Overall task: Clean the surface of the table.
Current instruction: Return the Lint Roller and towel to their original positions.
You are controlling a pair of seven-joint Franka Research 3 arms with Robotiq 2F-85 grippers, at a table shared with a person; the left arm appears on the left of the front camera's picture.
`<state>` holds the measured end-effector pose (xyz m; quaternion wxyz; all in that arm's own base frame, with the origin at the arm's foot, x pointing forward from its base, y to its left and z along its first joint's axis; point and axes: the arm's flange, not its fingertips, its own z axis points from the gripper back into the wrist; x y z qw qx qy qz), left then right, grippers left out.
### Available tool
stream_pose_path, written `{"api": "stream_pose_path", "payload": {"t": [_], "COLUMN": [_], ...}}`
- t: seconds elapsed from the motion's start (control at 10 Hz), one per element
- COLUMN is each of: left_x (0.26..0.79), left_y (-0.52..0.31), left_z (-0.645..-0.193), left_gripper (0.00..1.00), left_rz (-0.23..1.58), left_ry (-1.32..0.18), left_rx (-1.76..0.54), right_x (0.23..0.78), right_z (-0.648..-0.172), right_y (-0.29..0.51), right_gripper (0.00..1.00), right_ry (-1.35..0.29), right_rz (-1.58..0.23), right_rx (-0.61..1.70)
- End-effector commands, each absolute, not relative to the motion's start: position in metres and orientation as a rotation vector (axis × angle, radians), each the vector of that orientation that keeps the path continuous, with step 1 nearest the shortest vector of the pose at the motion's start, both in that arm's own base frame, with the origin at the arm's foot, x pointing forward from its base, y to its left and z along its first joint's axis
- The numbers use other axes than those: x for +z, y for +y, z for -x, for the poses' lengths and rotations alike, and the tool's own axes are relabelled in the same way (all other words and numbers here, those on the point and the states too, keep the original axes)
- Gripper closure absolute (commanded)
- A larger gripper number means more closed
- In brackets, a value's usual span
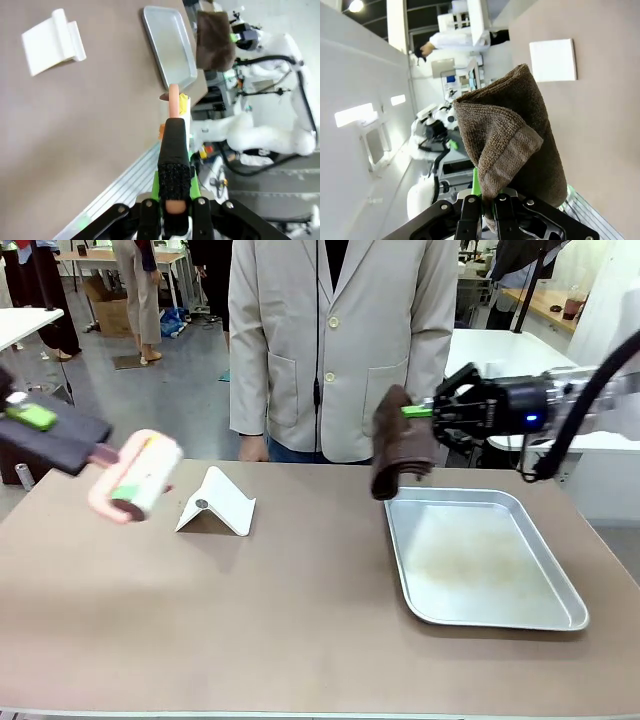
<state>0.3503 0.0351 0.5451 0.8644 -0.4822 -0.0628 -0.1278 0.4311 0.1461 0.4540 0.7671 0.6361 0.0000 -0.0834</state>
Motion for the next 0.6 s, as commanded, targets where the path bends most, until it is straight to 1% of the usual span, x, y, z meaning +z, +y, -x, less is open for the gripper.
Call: {"api": "stream_pose_path", "payload": {"t": [0.0,0.2,0.3,0.5], "left_x": [0.553,0.553,0.547,0.533], "left_y": [-0.003,-0.027,-0.037,-0.046], "left_z": [-0.354,-0.367,-0.377,-0.405], "left_gripper": [0.78,0.78,0.78,0.78], "left_rz": [1.009,0.984,0.95,0.885], "left_ry": [-0.199,-0.209,-0.18,-0.181], "left_rx": [-0.108,-0.012,0.023,0.087], "right_x": [0.432,0.406,0.392,0.368], "right_z": [-0.453,-0.455,-0.457,-0.461], "right_y": [0.184,0.217,0.228,0.237], "right_gripper": [0.93,0.93,0.93,0.93], "right_ry": [0.023,0.061,0.058,0.106], "right_rz": [-1.35,-1.331,-1.297,-1.244], "right_rx": [-0.228,-0.223,-0.241,-0.271]}}
